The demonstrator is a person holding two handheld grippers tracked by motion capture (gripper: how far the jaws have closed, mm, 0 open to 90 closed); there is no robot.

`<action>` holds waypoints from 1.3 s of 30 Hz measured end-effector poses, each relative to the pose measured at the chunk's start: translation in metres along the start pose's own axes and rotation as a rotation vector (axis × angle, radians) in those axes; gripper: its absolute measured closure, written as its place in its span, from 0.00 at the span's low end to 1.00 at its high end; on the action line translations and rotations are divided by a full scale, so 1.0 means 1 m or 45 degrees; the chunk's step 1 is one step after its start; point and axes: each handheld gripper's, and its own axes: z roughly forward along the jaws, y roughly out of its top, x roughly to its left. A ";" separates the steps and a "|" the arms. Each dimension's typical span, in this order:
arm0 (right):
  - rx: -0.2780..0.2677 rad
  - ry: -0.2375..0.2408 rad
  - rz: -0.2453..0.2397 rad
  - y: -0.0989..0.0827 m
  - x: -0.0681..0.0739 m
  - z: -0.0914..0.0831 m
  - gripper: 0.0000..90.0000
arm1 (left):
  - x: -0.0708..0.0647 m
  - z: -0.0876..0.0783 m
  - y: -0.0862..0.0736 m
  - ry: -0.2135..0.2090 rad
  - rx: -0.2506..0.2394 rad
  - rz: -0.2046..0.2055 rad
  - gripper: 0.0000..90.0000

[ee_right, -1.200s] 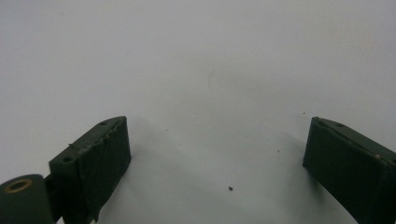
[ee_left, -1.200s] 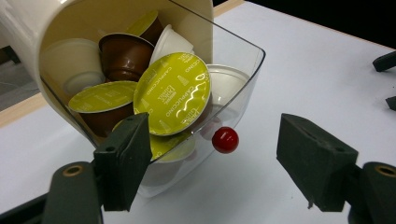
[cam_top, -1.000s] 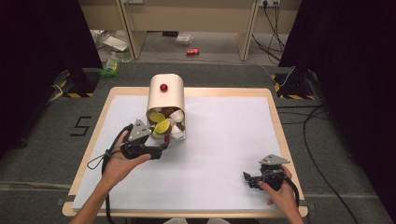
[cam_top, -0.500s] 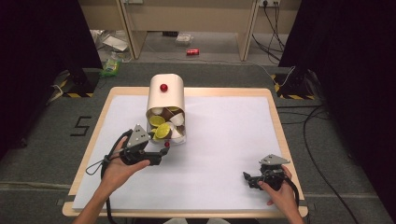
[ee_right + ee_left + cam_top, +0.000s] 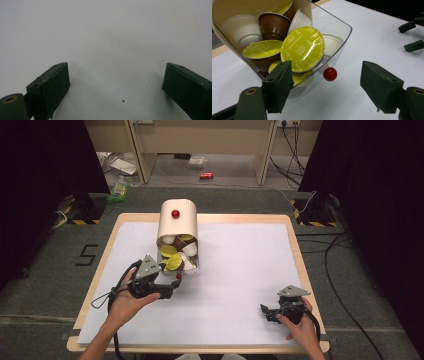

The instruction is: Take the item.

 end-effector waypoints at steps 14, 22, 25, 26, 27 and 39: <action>0.000 0.000 0.000 0.000 0.000 0.000 0.09 | 0.007 -0.003 0.008 -0.001 -0.026 -0.036 0.28; 0.000 0.000 0.001 0.000 0.000 0.000 0.09 | 0.012 -0.001 0.017 0.012 -0.037 -0.045 0.28; 0.001 0.000 -0.001 0.000 0.000 0.000 0.09 | 0.014 0.001 0.020 0.015 -0.037 -0.049 0.28; 0.001 0.000 -0.001 0.000 0.000 0.000 0.09 | 0.014 0.002 0.021 0.016 -0.040 -0.053 0.28; -0.001 0.001 0.000 0.000 0.000 0.000 0.09 | 0.014 0.003 0.022 0.018 -0.040 -0.053 0.28; -0.001 0.001 0.001 0.000 0.000 0.000 0.09 | 0.022 0.015 0.029 0.022 -0.010 -0.075 0.29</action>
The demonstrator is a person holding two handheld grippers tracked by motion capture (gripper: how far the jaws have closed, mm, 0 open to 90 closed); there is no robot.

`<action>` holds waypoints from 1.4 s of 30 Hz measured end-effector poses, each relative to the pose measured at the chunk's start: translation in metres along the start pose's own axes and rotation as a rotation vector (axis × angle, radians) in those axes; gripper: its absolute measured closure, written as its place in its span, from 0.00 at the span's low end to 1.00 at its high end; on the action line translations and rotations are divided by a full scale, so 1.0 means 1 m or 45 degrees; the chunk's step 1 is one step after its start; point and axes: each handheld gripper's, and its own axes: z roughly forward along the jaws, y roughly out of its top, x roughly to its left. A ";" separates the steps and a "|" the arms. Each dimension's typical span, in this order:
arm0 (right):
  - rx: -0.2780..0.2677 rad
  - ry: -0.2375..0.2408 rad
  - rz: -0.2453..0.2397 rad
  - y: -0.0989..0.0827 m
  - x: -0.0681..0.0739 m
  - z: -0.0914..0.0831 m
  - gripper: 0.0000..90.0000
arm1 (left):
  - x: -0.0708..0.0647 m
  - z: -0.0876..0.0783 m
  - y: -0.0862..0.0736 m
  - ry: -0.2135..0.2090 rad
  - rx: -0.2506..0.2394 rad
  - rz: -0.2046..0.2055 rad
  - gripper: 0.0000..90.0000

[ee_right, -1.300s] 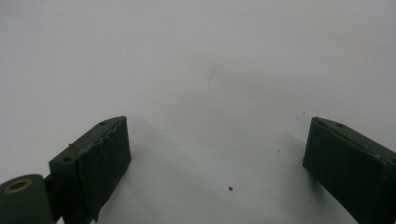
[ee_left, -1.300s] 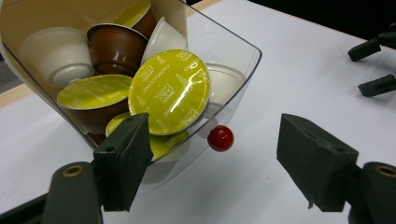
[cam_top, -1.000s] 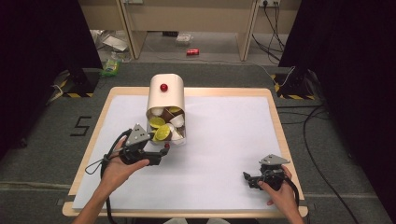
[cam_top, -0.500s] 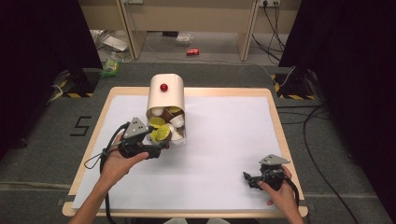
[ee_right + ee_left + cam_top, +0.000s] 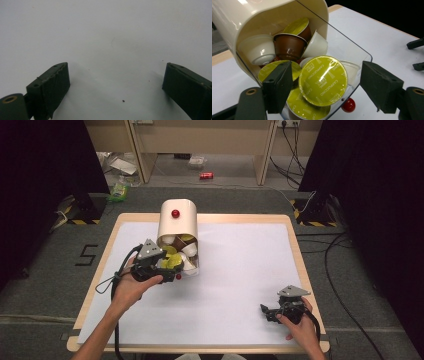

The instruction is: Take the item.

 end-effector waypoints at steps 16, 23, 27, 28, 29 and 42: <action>0.000 -0.001 -0.001 0.000 0.000 0.000 0.09 | 0.008 0.015 -0.003 -0.022 0.065 -0.040 0.35; 0.001 -0.001 0.000 0.000 0.000 0.000 0.09 | 0.009 0.018 -0.003 -0.042 0.072 -0.053 0.37; 0.000 -0.001 -0.001 0.000 0.000 0.000 0.09 | 0.009 0.020 -0.003 -0.048 0.077 -0.056 0.39; 0.001 -0.001 0.000 0.000 0.000 0.000 0.09 | 0.009 0.020 -0.003 -0.049 0.078 -0.058 0.40; 0.000 -0.001 -0.001 0.000 0.000 0.000 0.09 | 0.009 0.020 -0.003 -0.050 0.078 -0.060 0.40; 0.000 -0.001 -0.002 0.000 0.000 0.000 0.09 | 0.008 0.022 -0.004 -0.056 0.078 -0.064 0.43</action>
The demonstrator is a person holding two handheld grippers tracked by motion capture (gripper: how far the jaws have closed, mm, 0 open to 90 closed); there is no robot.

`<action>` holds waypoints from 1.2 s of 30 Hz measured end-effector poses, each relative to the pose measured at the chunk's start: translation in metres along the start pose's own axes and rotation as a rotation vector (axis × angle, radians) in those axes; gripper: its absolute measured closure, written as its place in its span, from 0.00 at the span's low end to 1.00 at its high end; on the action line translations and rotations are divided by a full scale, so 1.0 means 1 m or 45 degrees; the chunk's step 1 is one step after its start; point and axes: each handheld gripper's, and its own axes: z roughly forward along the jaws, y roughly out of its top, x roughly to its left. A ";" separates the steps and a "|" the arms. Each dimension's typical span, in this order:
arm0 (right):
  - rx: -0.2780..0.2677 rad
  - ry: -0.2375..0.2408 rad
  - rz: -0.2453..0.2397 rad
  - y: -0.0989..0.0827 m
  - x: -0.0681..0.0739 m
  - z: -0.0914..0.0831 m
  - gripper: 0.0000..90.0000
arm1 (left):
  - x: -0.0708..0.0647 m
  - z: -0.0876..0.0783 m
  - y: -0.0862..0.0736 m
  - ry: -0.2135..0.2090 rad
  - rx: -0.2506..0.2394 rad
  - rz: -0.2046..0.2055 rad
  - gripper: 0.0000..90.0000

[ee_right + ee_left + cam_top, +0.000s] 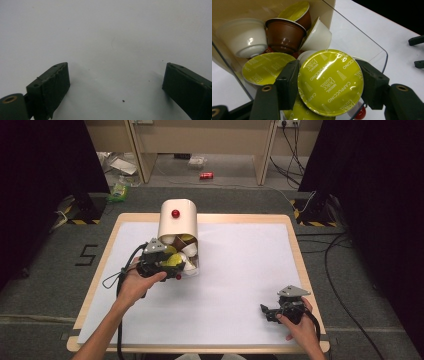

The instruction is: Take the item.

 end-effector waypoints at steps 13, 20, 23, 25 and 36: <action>0.001 -0.001 0.000 0.000 0.000 0.000 0.09 | 0.000 -0.007 0.006 -0.002 -0.026 0.011 0.44; 0.001 0.000 0.001 0.000 0.000 0.000 0.09 | 0.002 -0.021 0.012 -0.001 -0.055 0.011 0.44; 0.000 0.001 0.002 0.000 0.000 0.000 0.09 | 0.006 -0.030 0.013 0.009 -0.068 0.006 0.44; 0.000 0.001 0.002 0.000 0.000 0.000 0.09 | 0.007 -0.032 0.014 0.012 -0.072 0.003 0.44; 0.000 0.001 0.002 0.000 0.000 0.000 0.09 | 0.020 -0.051 0.008 0.043 -0.091 -0.014 0.44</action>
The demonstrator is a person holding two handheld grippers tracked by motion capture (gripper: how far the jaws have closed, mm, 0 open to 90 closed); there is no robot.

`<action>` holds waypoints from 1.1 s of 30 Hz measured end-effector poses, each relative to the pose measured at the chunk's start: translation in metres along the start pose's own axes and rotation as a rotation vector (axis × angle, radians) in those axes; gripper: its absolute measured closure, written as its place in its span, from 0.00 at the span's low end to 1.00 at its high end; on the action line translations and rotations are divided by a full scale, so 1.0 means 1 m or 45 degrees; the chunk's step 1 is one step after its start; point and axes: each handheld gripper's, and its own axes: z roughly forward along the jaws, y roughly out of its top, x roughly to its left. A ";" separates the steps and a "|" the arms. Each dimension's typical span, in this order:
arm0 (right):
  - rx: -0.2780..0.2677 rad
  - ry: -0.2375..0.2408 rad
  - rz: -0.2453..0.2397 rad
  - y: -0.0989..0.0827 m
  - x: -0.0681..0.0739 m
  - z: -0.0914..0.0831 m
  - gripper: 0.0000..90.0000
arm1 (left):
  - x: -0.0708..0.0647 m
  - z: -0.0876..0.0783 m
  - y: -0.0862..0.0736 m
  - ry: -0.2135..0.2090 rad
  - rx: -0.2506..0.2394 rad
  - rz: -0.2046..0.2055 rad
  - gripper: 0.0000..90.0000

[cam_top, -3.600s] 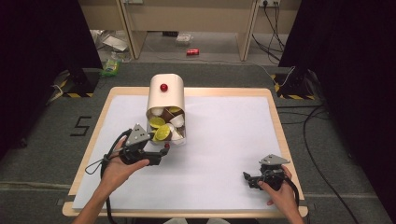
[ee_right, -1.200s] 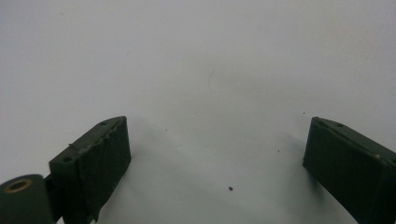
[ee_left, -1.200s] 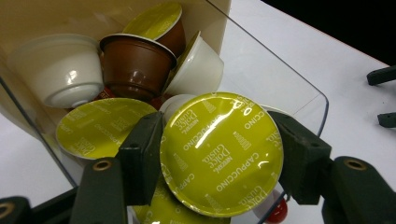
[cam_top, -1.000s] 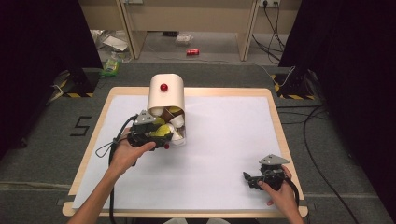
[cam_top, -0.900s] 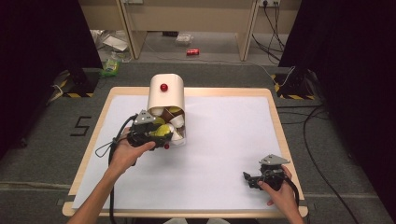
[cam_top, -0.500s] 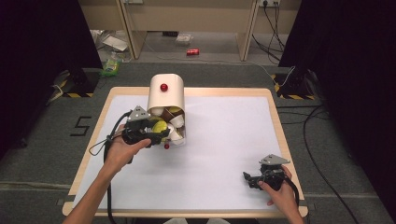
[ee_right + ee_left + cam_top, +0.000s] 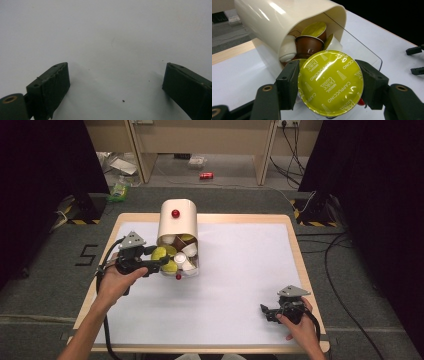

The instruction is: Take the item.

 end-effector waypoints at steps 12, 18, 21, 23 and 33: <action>0.001 0.000 -0.001 0.000 0.000 0.000 0.09 | 0.015 -0.015 -0.011 0.026 -0.017 -0.035 0.44; 0.001 -0.001 -0.001 0.000 0.000 0.000 0.09 | 0.023 -0.022 -0.017 0.043 -0.029 -0.059 0.44; 0.000 -0.001 -0.001 0.000 0.000 0.000 0.09 | 0.027 -0.025 -0.020 0.056 -0.033 -0.069 0.44; 0.001 -0.001 0.000 0.000 0.000 0.000 0.09 | 0.030 -0.027 -0.022 0.068 -0.029 -0.070 0.44; 0.001 -0.001 -0.002 0.000 0.000 0.000 0.09 | 0.045 -0.026 -0.043 0.101 -0.019 -0.129 0.44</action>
